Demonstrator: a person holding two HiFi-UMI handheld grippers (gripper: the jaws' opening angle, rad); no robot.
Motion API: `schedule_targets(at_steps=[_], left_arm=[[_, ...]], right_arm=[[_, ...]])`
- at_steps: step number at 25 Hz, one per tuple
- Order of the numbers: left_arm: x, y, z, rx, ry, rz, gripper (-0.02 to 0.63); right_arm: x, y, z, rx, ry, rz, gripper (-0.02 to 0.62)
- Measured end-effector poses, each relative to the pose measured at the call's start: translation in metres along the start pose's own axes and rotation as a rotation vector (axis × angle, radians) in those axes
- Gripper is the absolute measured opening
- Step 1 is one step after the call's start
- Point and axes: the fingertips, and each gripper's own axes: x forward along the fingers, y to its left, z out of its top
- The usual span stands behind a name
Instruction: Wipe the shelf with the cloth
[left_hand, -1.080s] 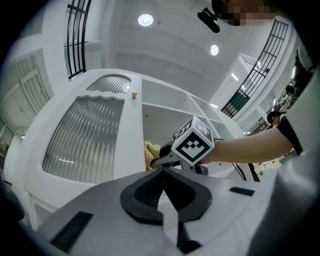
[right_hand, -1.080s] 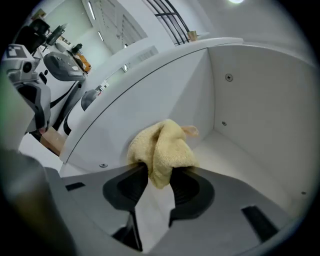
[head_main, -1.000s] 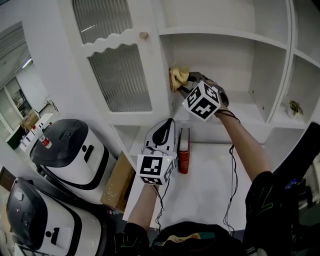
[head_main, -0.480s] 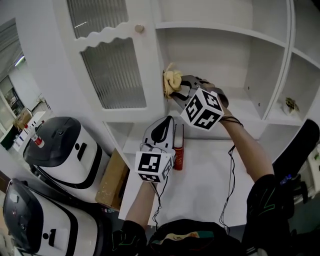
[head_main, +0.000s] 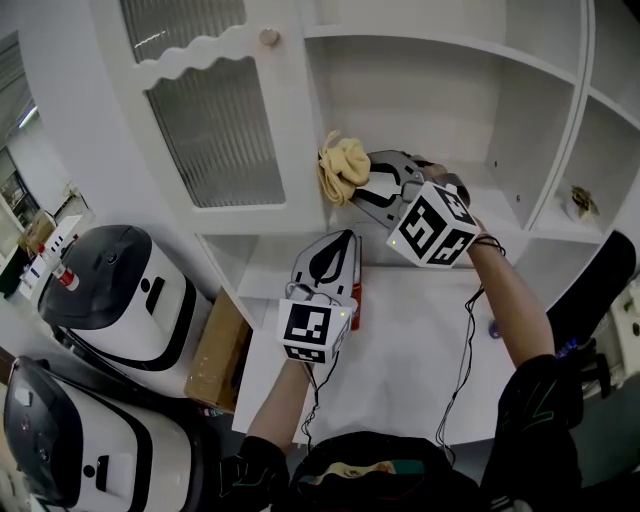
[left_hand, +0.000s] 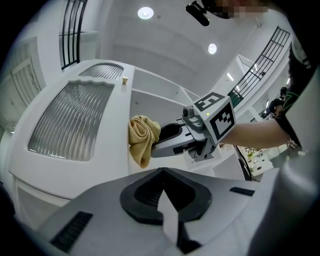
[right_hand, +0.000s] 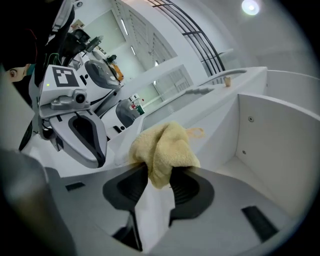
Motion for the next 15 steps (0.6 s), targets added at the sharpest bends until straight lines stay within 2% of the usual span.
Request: schedule_targets(at_steps=[5,9,11,15], left_arm=[[0.001,-0.005,-0.003,0.009,0.002,-0.006,-0.002],[-0.002,-0.009,-0.006,0.015,0.01,-0.017,-0.002],[-0.005,-0.008,-0.008,0.005,0.013,-0.02,-0.002],[-0.008,-0.004,-0.014,-0.017,0.02,-0.013,-0.002]], right_arm=[[0.002,0.012,-0.007,-0.052,0.03,0.044,0.14],[0.004,0.021,-0.012,-0.055,0.049,0.07,0.14],[0.005,0.027,-0.016,-0.025,0.082,0.103,0.14],[0.003,0.042,-0.017,0.1,0.173,0.223,0.14]])
